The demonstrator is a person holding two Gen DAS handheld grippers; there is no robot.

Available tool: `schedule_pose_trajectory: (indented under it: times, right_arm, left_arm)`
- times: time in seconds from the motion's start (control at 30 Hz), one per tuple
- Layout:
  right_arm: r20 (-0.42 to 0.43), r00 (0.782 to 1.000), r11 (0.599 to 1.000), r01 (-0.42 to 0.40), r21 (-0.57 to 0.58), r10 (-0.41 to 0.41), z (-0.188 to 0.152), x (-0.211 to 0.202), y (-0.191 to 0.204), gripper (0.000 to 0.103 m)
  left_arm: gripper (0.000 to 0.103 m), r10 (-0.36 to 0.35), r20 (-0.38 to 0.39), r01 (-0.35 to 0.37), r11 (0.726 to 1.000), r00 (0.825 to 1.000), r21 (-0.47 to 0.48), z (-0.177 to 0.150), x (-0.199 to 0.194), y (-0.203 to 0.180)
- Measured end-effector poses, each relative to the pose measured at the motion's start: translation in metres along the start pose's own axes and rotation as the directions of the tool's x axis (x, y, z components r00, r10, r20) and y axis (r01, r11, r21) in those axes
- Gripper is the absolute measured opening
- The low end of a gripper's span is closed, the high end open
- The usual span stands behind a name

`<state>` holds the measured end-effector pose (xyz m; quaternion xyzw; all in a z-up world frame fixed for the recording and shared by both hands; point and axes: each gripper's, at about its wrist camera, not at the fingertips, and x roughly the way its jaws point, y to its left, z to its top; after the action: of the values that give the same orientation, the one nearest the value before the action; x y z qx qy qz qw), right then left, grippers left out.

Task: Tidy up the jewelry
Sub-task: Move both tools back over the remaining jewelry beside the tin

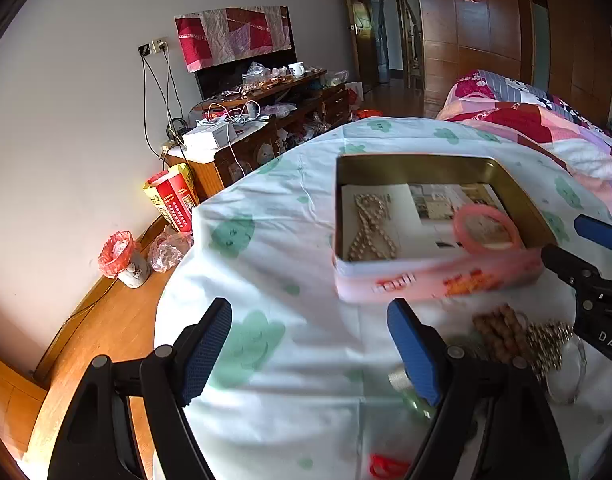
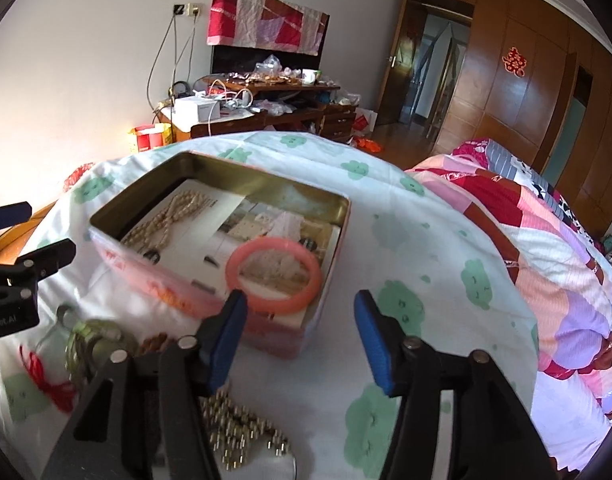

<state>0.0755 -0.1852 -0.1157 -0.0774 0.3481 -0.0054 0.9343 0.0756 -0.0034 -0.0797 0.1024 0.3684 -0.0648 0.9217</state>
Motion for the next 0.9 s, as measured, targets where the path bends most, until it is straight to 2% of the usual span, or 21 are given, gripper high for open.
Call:
schedule_pose_trajectory:
  times: [0.2,0.57,0.9]
  right_arm:
    - [0.013,1.000,1.000,-0.001,0.000,0.001,-0.018,-0.020,-0.003,0.059]
    - [-0.028,1.000,1.000,-0.009,0.014,0.009,-0.058,-0.029,-0.005,0.059]
    - [-0.016,0.999,0.999,-0.040,0.000,0.040,-0.057,-0.025,0.008,0.059]
  left_arm:
    - [0.080,-0.001,0.018,0.001,1.000,1.000,0.012,-0.013,-0.015,-0.003]
    - [0.080,-0.041,-0.015,0.041,0.999,0.999,0.002,-0.036,-0.015,-0.014]
    - [0.080,-0.050,-0.022,0.050,0.999,0.998,-0.005,-0.039,-0.011,-0.020]
